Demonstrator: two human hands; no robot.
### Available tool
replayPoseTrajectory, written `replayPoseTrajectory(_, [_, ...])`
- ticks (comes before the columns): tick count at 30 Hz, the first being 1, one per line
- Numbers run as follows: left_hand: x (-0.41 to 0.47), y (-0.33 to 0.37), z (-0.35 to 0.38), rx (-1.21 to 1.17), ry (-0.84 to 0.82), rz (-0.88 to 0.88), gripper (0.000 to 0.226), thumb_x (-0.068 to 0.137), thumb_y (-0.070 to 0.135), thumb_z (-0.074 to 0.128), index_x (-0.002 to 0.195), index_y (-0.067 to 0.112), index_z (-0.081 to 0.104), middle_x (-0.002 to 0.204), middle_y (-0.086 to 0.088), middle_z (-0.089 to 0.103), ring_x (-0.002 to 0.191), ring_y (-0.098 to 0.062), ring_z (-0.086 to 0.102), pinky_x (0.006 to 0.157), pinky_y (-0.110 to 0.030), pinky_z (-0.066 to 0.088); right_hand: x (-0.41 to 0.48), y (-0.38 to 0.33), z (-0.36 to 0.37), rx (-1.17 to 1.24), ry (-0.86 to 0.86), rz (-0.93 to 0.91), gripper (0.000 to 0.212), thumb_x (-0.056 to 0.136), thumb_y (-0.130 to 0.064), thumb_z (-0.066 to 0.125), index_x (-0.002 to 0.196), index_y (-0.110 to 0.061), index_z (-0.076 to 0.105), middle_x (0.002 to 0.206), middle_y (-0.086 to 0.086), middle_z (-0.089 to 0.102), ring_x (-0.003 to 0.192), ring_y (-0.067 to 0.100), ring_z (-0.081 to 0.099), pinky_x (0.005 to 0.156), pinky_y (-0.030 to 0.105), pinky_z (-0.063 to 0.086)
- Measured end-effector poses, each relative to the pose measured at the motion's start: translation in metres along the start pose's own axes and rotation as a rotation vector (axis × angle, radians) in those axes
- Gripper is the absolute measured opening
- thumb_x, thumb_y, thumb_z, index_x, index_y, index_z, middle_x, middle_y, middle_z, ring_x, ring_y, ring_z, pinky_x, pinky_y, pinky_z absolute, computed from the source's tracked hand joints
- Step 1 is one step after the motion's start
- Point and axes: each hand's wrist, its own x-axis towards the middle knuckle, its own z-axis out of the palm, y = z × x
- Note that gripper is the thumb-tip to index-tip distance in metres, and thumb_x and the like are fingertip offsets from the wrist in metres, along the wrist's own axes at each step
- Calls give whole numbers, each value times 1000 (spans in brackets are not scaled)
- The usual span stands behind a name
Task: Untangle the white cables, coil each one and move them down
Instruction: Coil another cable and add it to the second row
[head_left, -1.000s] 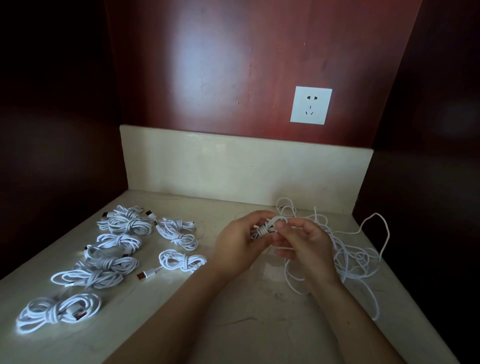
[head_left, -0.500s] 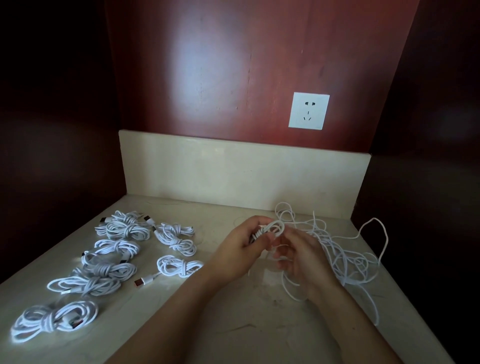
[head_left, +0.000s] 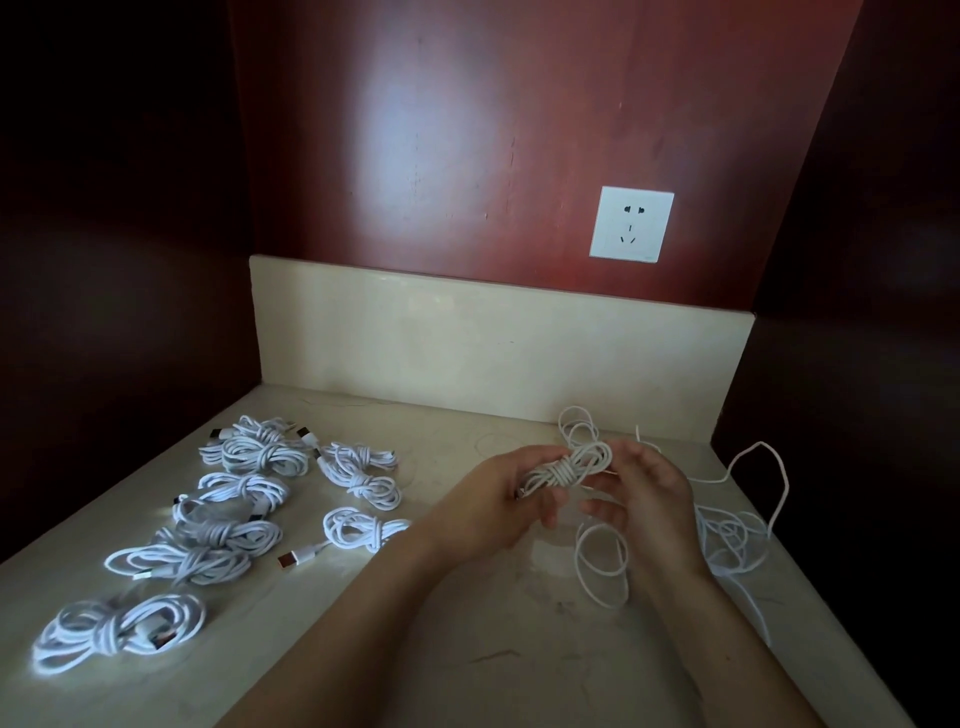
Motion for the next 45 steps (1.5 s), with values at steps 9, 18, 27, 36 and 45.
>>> replayPoseTrajectory(9, [-4, -5, -4, 132, 69, 21, 40, 96, 21, 55, 136, 21, 55, 124, 12, 63, 108, 5, 58, 92, -18, 45, 1, 4, 5, 53, -26, 87, 20, 100, -18, 51, 101, -6, 66, 88, 11, 74, 70, 21, 72, 50, 29, 55])
replayPoseTrajectory(18, [-33, 9, -26, 439, 127, -23, 48, 88, 32, 52, 132, 48, 43, 122, 18, 64, 106, -2, 61, 92, -30, 49, -9, 4, 11, -41, -220, 32, 7, 88, 1, 65, 89, -6, 64, 73, 9, 73, 59, 19, 70, 49, 25, 55])
replayPoseTrajectory(27, [-105, -2, -69, 640, 55, -83, 31, 96, 48, 29, 126, 43, 38, 106, 13, 65, 99, -7, 61, 89, -32, 47, -27, 29, 28, -200, -525, 24, 14, 76, 11, 73, 81, -1, 67, 67, 14, 71, 54, 20, 64, 48, 24, 52])
replayPoseTrajectory(36, [-142, -22, -90, 775, 117, 59, 21, 98, 39, 50, 116, 32, 55, 113, 11, 67, 102, -9, 63, 83, -26, 50, -42, 58, 41, -620, -633, -388, 36, 69, -1, 81, 71, -36, 71, 77, -10, 73, 66, 6, 67, 65, 19, 52])
replayPoseTrajectory(45, [-140, -27, -107, 947, 121, -69, 23, 85, 36, 57, 107, 37, 65, 108, 15, 64, 98, -10, 63, 78, -24, 46, -43, 59, 63, -1117, -711, -994, 20, 78, -36, 53, 81, -27, 70, 84, -11, 69, 73, 13, 66, 55, 25, 51])
